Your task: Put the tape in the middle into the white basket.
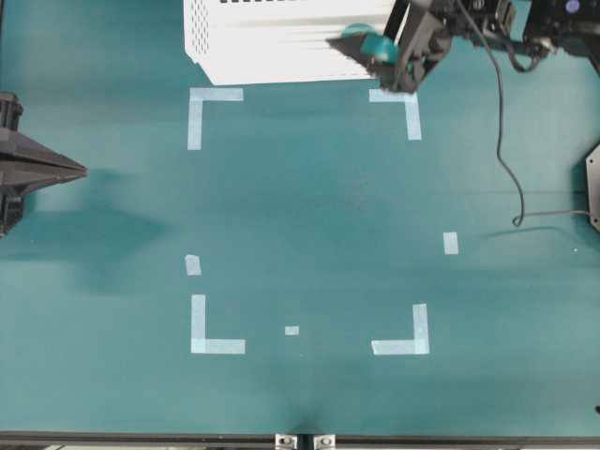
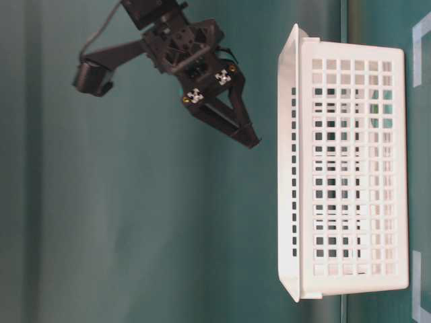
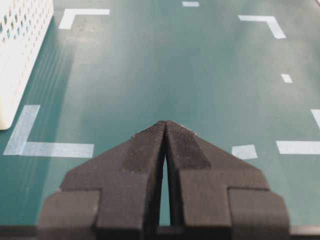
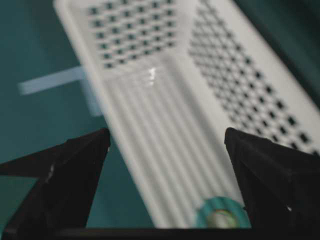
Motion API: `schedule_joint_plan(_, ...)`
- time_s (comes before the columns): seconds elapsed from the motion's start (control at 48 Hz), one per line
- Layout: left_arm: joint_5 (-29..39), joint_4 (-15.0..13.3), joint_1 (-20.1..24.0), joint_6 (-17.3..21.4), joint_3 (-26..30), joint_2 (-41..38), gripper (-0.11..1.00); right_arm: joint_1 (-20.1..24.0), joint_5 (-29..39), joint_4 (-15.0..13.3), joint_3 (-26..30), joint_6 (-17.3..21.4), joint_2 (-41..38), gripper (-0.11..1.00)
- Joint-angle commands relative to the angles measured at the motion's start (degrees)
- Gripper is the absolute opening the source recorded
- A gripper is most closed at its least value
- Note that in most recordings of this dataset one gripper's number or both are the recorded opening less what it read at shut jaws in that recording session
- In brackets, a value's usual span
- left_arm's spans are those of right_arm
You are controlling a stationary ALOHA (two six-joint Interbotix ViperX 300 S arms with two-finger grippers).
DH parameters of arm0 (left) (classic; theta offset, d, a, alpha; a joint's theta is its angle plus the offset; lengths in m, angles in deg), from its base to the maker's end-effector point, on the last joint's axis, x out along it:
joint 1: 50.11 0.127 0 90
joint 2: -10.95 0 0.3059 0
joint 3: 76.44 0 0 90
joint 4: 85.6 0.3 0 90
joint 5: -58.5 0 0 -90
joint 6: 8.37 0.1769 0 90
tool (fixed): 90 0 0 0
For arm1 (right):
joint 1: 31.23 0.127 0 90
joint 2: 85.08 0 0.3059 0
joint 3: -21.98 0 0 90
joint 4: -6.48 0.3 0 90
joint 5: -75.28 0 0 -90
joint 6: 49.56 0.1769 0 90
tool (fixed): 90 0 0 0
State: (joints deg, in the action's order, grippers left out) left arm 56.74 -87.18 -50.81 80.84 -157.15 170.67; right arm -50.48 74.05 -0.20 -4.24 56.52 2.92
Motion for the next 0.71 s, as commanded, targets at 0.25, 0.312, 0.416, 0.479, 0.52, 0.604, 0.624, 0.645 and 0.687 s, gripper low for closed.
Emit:
schedule_joint_plan(0.25, -0.5, 0.1, 0.3, 0.0, 0.7, -0.5, -0.11, 7.9, -2.1, -0.1, -1.5, 0.0, 3.3, 0.97)
schedule_joint_plan(0.312, -0.5, 0.0, 0.3, 0.0, 0.7, -0.6, -0.11, 9.0, -3.1, -0.1, -2.1, 0.0, 3.8, 0.97)
schedule_joint_plan(0.416, -0.5, 0.1, 0.3, 0.0, 0.7, -0.6, -0.11, 10.6, -5.3, -0.1, -3.3, 0.0, 4.4, 0.97)
schedule_joint_plan(0.479, -0.5, 0.1, 0.3, 0.0, 0.7, -0.5, -0.11, 11.5, -6.3, -0.1, -4.2, 0.0, 4.7, 0.97)
schedule_joint_plan(0.52, -0.5, 0.1, 0.3, 0.0, 0.7, -0.5, -0.11, 12.2, -6.8, -0.1, -4.8, 0.0, 5.0, 0.97)
schedule_joint_plan(0.604, -0.5, 0.1, 0.3, 0.0, 0.7, -0.5, -0.11, 13.3, -6.9, -0.1, -5.8, 0.0, 5.4, 0.97)
schedule_joint_plan(0.624, -0.5, 0.1, 0.3, 0.0, 0.7, -0.6, -0.11, 13.5, -7.0, -0.1, -6.1, 0.0, 5.5, 0.97)
schedule_joint_plan(0.645, -0.5, 0.1, 0.3, 0.0, 0.8, -0.5, -0.11, 13.8, -7.0, -0.1, -6.2, 0.0, 5.6, 0.97)
schedule_joint_plan(0.687, -0.5, 0.1, 0.3, 0.0, 0.7, -0.6, -0.11, 14.3, -7.2, -0.1, -6.6, 0.0, 5.7, 0.97)
